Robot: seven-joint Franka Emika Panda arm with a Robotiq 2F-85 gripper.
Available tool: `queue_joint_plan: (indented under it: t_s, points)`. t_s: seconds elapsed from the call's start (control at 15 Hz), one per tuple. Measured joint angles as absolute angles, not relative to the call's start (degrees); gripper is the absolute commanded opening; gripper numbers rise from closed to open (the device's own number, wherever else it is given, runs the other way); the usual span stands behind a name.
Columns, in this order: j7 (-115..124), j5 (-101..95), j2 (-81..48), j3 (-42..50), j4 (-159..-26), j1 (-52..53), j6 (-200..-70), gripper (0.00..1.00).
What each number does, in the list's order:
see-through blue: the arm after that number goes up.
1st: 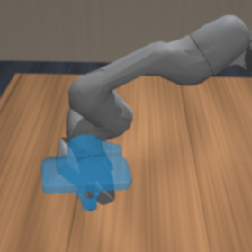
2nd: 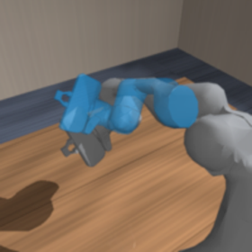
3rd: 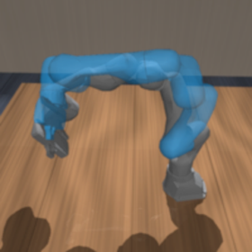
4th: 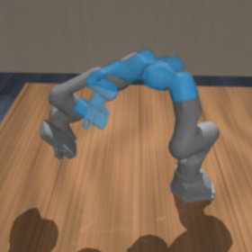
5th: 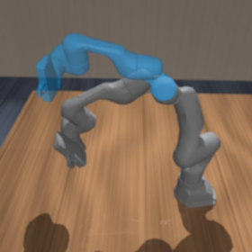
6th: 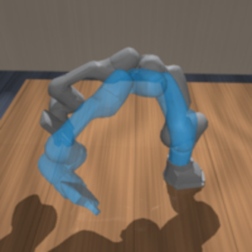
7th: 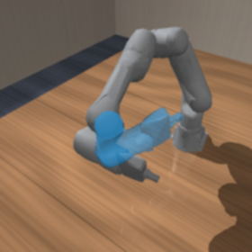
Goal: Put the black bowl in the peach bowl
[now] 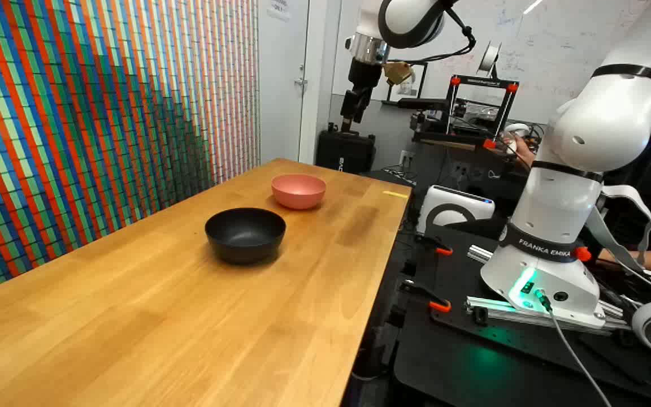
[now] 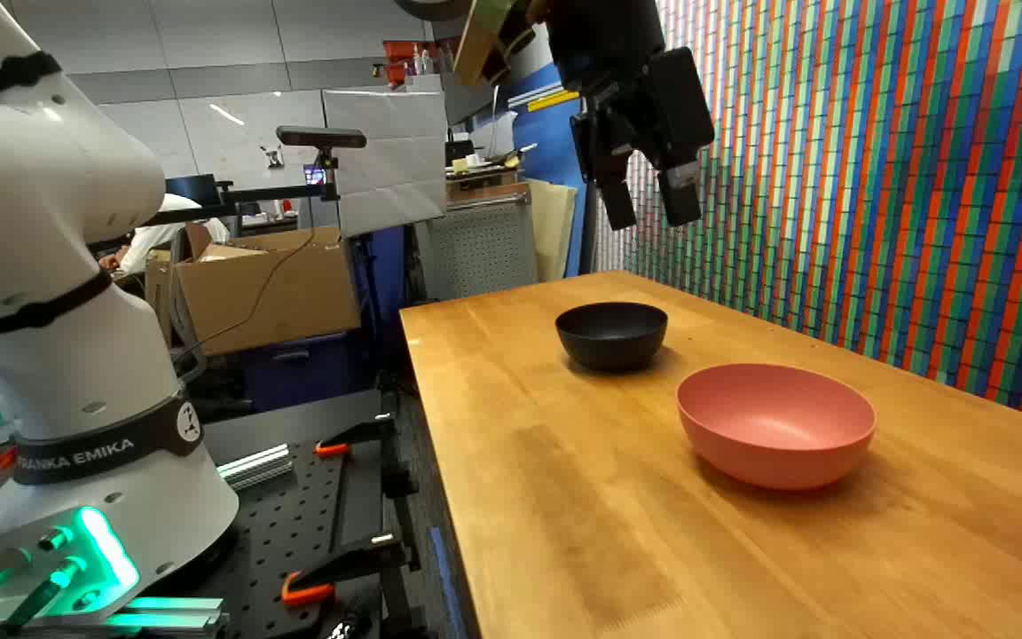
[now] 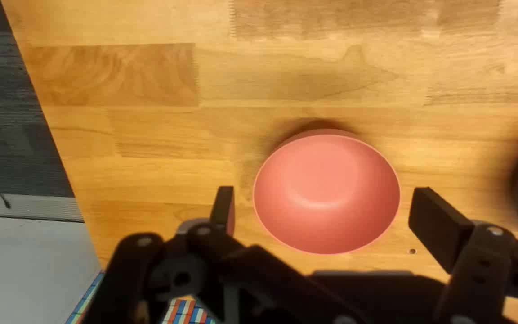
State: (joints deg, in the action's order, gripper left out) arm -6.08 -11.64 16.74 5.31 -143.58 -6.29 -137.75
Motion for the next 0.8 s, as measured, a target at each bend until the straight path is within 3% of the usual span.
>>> queue_joint_plan:
  t_s: [0.8]
  points:
    - [-4.48,-7.83,14.17,2.01,-143.38,-2.60,-142.09,1.00]
